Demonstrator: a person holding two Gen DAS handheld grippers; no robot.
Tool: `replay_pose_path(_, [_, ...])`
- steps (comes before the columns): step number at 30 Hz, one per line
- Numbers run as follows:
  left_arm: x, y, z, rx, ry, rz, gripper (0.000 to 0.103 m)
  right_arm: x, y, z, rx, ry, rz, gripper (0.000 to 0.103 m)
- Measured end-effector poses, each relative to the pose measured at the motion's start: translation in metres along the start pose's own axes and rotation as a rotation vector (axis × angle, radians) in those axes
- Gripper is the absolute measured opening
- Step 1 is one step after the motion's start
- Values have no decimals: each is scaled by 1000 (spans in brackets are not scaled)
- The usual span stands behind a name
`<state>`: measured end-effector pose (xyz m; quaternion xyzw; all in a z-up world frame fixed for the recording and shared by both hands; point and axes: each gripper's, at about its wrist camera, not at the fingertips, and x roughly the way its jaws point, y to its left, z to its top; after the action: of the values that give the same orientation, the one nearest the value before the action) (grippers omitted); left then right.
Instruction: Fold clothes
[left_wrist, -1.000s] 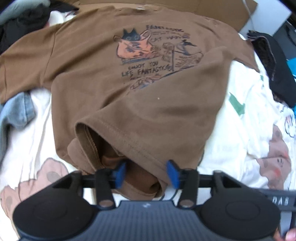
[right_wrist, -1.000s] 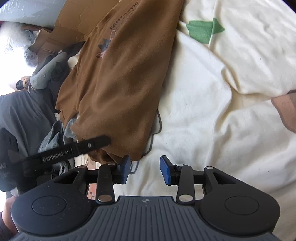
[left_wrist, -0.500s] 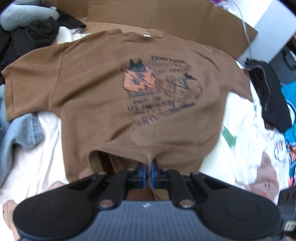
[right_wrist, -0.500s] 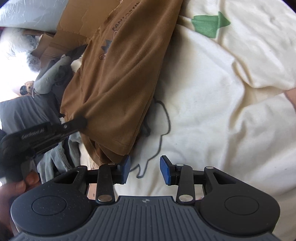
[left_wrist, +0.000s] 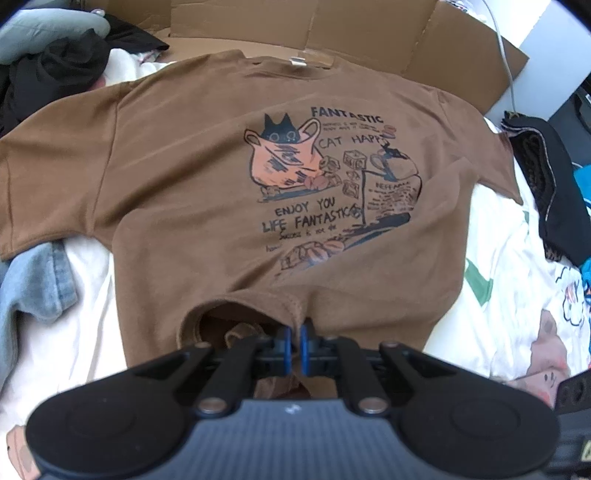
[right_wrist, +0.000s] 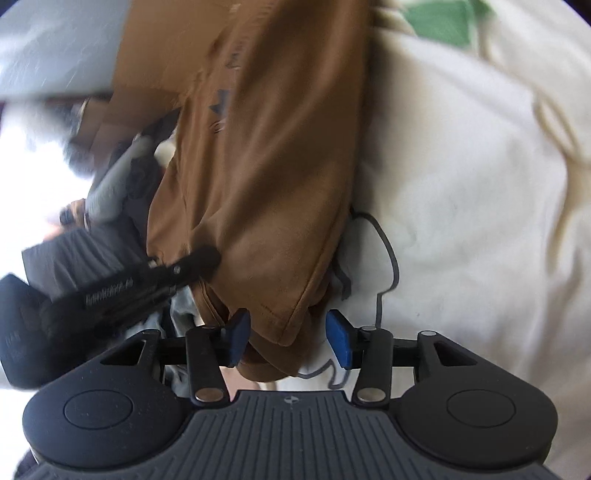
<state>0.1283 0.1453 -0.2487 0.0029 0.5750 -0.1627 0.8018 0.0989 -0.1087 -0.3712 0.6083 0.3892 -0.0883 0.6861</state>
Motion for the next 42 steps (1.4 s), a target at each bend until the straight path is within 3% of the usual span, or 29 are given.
replay_pose_path(11, [1,2,-3,-6,11,-6,6,19,-13,-2,151,-6,67,49])
replay_pose_path(14, [0,2,-3,-21,14,-7,6,19,-12,-1,181,-24,109,31])
replay_pose_path(16, [0,3,-4,-33,15,-7,6,18,-10,-1,185,-27,114,9])
replay_pose_path(20, [-4,2,-8,-52,20,-10,11,7,-5,1,159,-26,82,3])
replay_pose_path(26, [-17,-1,-23,-89,15,-5,27,-31,-1,9,65,-14,-27,3])
replay_pose_path(34, [-46,-8,-52,-150,-11,-30,29,-77,19,26,-127,21,-267,2])
replay_pose_path(42, [-74,17,-78,-202,-25,31,30,-123,49,38,-306,51,-420,2])
